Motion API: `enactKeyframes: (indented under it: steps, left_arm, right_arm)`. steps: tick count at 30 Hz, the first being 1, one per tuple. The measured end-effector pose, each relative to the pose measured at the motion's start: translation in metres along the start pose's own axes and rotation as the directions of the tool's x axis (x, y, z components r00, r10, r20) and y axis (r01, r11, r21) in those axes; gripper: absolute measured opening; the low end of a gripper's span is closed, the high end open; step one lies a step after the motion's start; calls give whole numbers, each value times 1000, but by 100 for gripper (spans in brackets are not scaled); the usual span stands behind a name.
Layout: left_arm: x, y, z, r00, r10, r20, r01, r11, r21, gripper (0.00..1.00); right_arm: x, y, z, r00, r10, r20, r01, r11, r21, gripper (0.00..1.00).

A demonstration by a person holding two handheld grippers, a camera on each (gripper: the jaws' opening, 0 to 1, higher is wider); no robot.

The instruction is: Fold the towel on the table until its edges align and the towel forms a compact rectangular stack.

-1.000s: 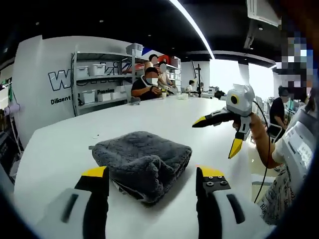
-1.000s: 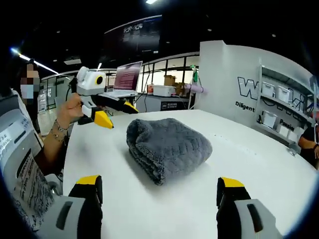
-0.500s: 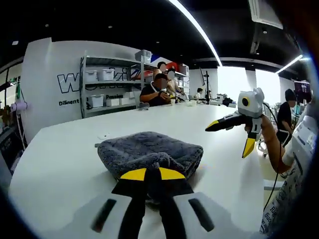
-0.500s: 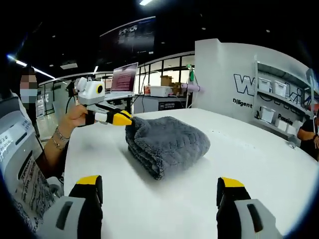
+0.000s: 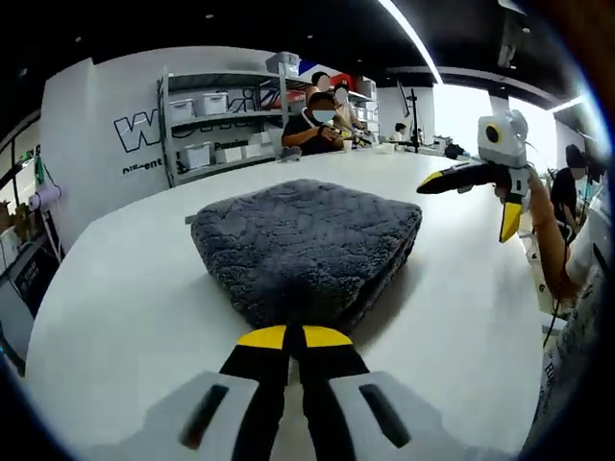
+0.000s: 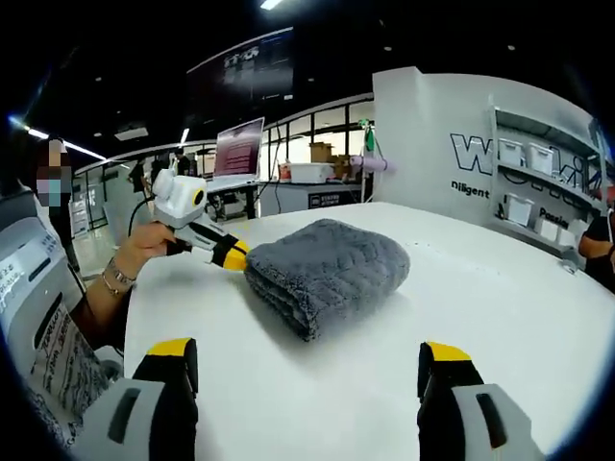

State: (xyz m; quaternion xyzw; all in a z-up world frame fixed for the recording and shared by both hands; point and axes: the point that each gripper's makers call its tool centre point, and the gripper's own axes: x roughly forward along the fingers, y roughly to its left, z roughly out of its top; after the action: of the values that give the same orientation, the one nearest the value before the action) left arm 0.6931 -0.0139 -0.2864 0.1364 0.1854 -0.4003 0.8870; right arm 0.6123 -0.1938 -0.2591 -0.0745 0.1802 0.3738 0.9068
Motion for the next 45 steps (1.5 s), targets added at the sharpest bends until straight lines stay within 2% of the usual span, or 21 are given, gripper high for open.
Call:
enactKeyframes:
  steps: [3, 6, 8, 9, 11, 13, 14, 16, 19, 21, 23, 24, 27, 29, 31, 32, 33, 36, 43, 45]
  left_arm:
    - [-3, -3, 4, 1000, -24, 2, 24, 1000, 7, 9]
    - [-8, -9, 9, 999, -52, 6, 52, 999, 8, 18]
    - [-14, -14, 8, 997, -63, -36, 66, 995, 71, 25]
    - [-16, -18, 11, 997, -74, -35, 77, 994, 78, 30]
    - [-21, -26, 22, 993, -118, -14, 119, 989, 92, 38]
    - [-28, -34, 42, 983, -176, 50, 170, 979, 112, 40]
    - [-30, -36, 49, 977, -197, 78, 188, 976, 108, 40]
    - [-36, -37, 70, 955, -246, 164, 233, 968, 93, 40]
    - [-37, -26, 98, 924, -277, 262, 255, 960, 113, 40]
    - [-30, -17, 110, 901, -306, 307, 280, 952, 128, 42]
    - [-19, -10, 117, 870, -373, 322, 333, 927, 172, 49]
    - [-14, -7, 115, 863, -400, 307, 361, 915, 178, 53]
    - [4, 1, 103, 872, -429, 235, 389, 899, 199, 68]
    - [17, 3, 90, 875, -454, 167, 413, 881, 232, 77]
    - [31, 7, 75, 876, -470, 107, 440, 870, 220, 77]
    - [37, 9, 71, 875, -473, 101, 446, 871, 208, 78]
    - [43, 8, 66, 865, -491, 103, 471, 866, 168, 79]
    - [50, 8, 65, 841, -517, 162, 509, 856, 88, 80]
    - [60, 1, 52, 828, -533, 174, 529, 845, 75, 84]
    - [63, -4, 49, 827, -533, 179, 526, 846, 92, 84]
  right_arm:
    - [0, 0, 1, 1000, 6, 14, -6, 1000, 15, 99]
    - [-1, 0, 2, 1000, 9, 22, -10, 1000, 23, 99]
    - [-1, -1, 1, 1000, 10, 23, -11, 1000, 25, 99]
    - [-1, -1, 1, 1000, 10, 22, -11, 1000, 25, 99]
    - [-1, 0, 0, 1000, 13, 20, -14, 1000, 26, 99]
    - [-2, 0, -1, 1000, 17, 18, -17, 1000, 25, 99]
    - [-2, 1, -2, 1000, 18, 17, -19, 1000, 25, 99]
    - [-3, 2, -2, 1000, 19, 17, -20, 1000, 21, 99]
    - [-3, 4, -3, 1000, 26, 14, -27, 1000, 13, 99]
    - [-4, 6, -4, 999, 31, 10, -31, 999, 10, 99]
    - [-4, 8, -5, 999, 34, 5, -34, 999, 6, 99]
    - [-4, 9, -5, 999, 34, 5, -34, 999, 5, 99]
    - [-6, 10, -5, 1000, 30, 7, -30, 1000, 7, 99]
    - [-7, 10, -6, 1000, 27, 8, -27, 1000, 8, 99]
    - [-7, 9, -7, 1000, 22, 7, -22, 1000, 11, 99]
    - [-7, 9, -7, 1000, 22, 6, -22, 1000, 13, 99]
    - [-7, 9, -8, 1000, 22, 6, -23, 1000, 16, 99]
    - [-6, 10, -11, 1000, 27, 0, -27, 999, 20, 99]
    - [-4, 11, -17, 999, 36, -10, -36, 999, 28, 99]
    - [-2, 13, -17, 999, 41, -7, -41, 999, 32, 99]
